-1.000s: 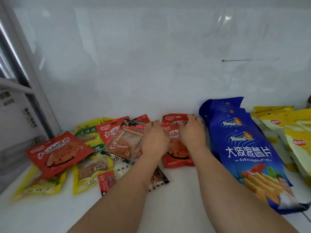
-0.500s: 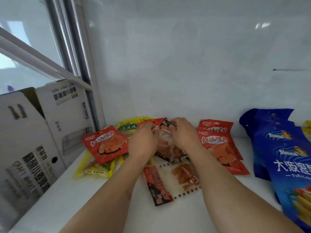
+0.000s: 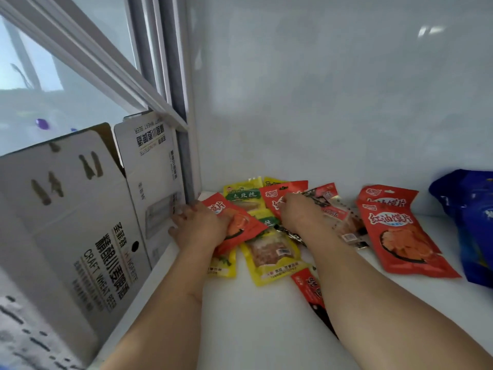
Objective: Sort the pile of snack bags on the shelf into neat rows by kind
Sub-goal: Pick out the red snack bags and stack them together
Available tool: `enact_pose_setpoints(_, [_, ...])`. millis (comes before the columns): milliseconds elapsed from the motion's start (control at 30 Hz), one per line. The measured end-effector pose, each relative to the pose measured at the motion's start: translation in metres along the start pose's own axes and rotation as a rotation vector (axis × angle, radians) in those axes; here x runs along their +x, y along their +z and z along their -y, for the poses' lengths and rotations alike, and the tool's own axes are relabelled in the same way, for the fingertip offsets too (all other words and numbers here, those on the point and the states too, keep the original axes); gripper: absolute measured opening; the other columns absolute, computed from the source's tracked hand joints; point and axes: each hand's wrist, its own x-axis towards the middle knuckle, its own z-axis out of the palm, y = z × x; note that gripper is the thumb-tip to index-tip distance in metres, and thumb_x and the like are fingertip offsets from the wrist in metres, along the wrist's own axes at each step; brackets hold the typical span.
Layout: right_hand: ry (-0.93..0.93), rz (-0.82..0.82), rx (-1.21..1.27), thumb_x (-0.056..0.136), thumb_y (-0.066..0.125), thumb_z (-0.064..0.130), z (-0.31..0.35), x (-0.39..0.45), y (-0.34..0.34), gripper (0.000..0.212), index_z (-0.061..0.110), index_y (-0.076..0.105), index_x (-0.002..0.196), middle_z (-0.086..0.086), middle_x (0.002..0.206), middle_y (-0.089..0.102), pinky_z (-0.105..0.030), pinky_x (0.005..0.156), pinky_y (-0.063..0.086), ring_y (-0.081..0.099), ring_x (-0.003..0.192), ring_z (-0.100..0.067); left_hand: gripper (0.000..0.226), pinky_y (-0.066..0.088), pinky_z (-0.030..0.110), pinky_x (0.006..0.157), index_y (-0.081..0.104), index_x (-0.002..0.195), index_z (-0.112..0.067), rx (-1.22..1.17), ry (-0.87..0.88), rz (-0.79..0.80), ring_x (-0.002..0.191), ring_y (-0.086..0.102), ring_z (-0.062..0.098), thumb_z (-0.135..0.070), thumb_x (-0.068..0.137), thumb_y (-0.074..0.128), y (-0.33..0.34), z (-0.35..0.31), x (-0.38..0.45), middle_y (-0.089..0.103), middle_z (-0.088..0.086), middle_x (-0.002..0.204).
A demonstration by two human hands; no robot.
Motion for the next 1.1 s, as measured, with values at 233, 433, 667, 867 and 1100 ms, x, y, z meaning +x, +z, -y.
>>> enact_pose_setpoints(233, [0.052, -0.013, 0.185, 0.100, 0.052, 0.035, -0.001, 0.008, -0.010, 0.040, 0.012, 0.059, 0.132, -0.013, 0.131, 0.061, -0.039, 0.094, 0.049, 0.058, 0.117, -0.033, 0.099, 0.021, 0.042, 0.120, 0.026, 0.153, -0.009, -0.099, 0.307, -0.019, 0.149, 0.017, 0.035, -0.063, 0.082, 0.068, 0.007, -0.011, 0.004, 0.017, 0.014, 0.163])
enact_pose_setpoints(433, [0.119, 0.048, 0.030, 0.094, 0.047, 0.054, -0.013, 0.014, -0.003, 0.058, 0.018, 0.049, 0.139, -0.007, 0.150, 0.041, -0.052, 0.114, 0.025, 0.027, 0.142, -0.035, 0.120, 0.021, 0.047, 0.120, 0.018, 0.157, -0.009, 0.028, 0.217, -0.021, 0.149, 0.016, 0.039, -0.082, 0.072, 0.060, 0.003, -0.014, 0.009, 0.014, 0.019, 0.163])
enact_pose_setpoints(667, [0.002, 0.103, -0.007, 0.094, 0.045, 0.060, -0.014, 0.019, -0.004, 0.062, 0.033, 0.036, 0.150, -0.002, 0.158, 0.028, -0.054, 0.117, 0.015, 0.018, 0.145, -0.034, 0.122, 0.032, 0.047, 0.113, 0.025, 0.153, -0.011, 0.122, 0.137, 0.072, 0.138, 0.040, 0.037, -0.094, 0.067, 0.046, 0.006, -0.018, 0.015, 0.050, 0.014, 0.147])
enact_pose_setpoints(867, [-0.067, 0.134, 0.066, 0.087, 0.053, 0.067, -0.003, 0.019, -0.002, 0.074, 0.035, 0.033, 0.151, 0.000, 0.158, 0.028, -0.052, 0.113, 0.023, 0.019, 0.144, -0.033, 0.108, 0.033, 0.047, 0.112, 0.029, 0.153, -0.018, 0.078, 0.221, -0.056, 0.137, 0.041, 0.035, -0.086, 0.073, 0.053, 0.003, -0.014, 0.015, 0.044, 0.011, 0.152])
enact_pose_setpoints(1100, [0.107, 0.142, 0.065, 0.066, 0.058, 0.086, -0.002, 0.025, -0.004, 0.115, 0.017, 0.025, 0.152, -0.013, 0.155, 0.033, -0.051, 0.114, 0.022, 0.028, 0.143, -0.037, 0.102, 0.036, 0.048, 0.111, 0.031, 0.152, -0.017, -0.048, 0.189, -0.103, 0.138, 0.040, 0.035, -0.075, 0.075, 0.064, -0.005, -0.003, 0.021, 0.041, 0.008, 0.154])
